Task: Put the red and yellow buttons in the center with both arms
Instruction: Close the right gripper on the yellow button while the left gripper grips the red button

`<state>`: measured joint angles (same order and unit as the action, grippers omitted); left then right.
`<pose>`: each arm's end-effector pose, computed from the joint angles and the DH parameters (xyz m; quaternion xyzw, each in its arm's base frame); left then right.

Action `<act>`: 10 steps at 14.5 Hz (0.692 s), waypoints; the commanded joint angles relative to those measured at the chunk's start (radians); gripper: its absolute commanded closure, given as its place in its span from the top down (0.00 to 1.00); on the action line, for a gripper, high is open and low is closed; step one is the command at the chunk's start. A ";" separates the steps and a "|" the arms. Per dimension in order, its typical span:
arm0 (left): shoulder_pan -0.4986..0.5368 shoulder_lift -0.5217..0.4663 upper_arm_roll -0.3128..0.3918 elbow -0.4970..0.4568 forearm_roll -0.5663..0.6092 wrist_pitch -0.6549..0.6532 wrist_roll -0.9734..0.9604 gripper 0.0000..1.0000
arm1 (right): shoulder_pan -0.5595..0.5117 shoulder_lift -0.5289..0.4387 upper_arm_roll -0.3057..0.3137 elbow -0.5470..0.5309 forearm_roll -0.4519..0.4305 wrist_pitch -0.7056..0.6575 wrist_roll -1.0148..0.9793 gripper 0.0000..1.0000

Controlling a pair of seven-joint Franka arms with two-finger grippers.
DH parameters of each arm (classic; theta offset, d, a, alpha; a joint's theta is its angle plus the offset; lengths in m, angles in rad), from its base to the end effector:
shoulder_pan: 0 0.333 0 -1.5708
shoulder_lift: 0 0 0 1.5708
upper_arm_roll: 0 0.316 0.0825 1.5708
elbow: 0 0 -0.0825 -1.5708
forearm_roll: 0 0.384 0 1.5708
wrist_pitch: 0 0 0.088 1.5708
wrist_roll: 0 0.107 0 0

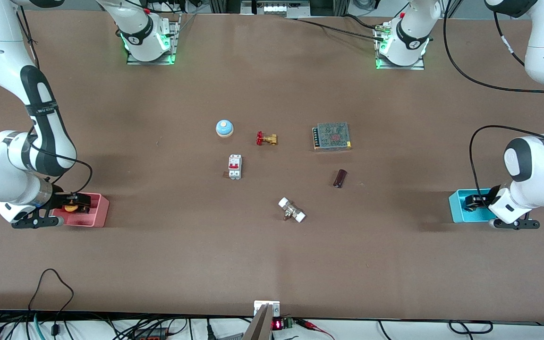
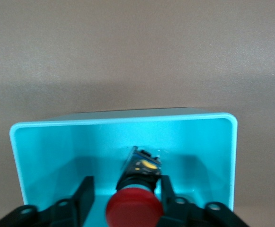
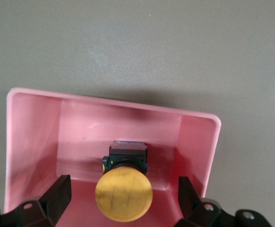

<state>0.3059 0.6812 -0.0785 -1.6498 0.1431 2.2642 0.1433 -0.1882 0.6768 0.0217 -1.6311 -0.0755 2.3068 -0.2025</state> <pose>0.6595 0.1624 0.2103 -0.9991 -0.0025 0.0363 0.0222 0.6798 -0.1176 0.2237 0.9989 0.0409 -0.0042 0.0207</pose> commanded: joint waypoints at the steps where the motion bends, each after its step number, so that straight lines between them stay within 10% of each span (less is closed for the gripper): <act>1: 0.012 -0.009 -0.014 -0.007 0.003 0.009 0.021 0.48 | -0.017 0.003 0.020 -0.009 -0.012 0.017 -0.003 0.94; 4: 0.012 0.000 -0.014 -0.008 -0.014 0.006 0.021 0.36 | -0.019 0.001 0.020 -0.006 -0.012 0.017 -0.006 0.78; 10: 0.007 -0.031 -0.014 0.012 -0.014 -0.009 0.018 0.15 | -0.019 0.003 0.020 -0.006 -0.007 0.034 0.002 0.78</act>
<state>0.3058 0.6789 -0.0832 -1.6456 0.1402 2.2665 0.1439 -0.1905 0.6790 0.0232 -1.6337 -0.0756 2.3251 -0.2022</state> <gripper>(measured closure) 0.621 0.211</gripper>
